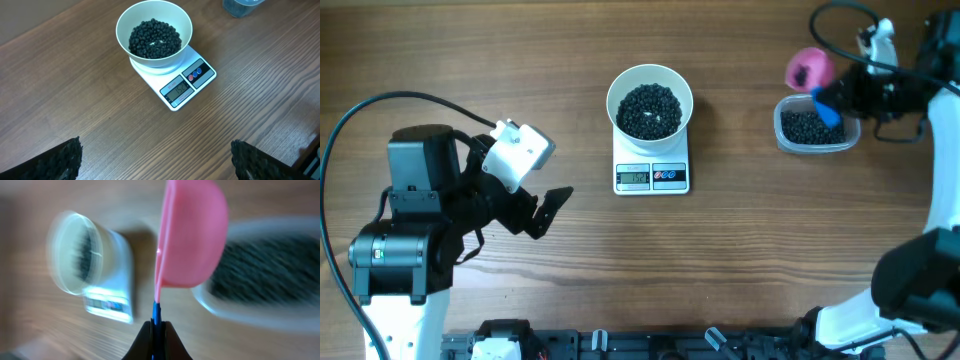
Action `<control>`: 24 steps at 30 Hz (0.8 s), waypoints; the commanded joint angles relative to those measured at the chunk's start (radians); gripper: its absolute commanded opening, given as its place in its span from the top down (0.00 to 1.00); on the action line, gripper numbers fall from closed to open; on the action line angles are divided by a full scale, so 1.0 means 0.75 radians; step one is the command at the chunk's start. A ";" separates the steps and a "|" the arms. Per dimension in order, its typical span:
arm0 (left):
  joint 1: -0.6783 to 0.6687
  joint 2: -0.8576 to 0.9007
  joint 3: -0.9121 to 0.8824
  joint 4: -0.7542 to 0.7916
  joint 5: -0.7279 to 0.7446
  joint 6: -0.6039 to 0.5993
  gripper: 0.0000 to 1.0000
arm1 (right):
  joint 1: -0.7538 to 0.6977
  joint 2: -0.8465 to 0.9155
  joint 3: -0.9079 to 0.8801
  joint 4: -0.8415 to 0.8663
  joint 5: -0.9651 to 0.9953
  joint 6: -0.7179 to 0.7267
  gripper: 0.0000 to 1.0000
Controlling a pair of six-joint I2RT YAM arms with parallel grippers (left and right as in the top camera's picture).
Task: Scoop item into bowl and weigh 150g on scale
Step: 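Return the empty scoop right to the bean tub, then dip the pink scoop into the black beans again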
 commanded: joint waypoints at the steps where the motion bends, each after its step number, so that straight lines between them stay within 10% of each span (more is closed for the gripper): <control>1: 0.006 0.002 0.024 -0.002 0.021 0.021 0.00 | 0.021 -0.017 -0.027 -0.050 0.464 -0.113 0.96; 14: 0.006 0.002 0.024 -0.002 0.021 0.020 0.00 | 0.330 -0.015 -0.188 0.165 1.292 -0.042 0.96; 24: 0.006 0.002 0.024 -0.002 0.021 0.020 0.00 | 0.422 -0.015 -0.150 0.152 1.411 -0.116 0.96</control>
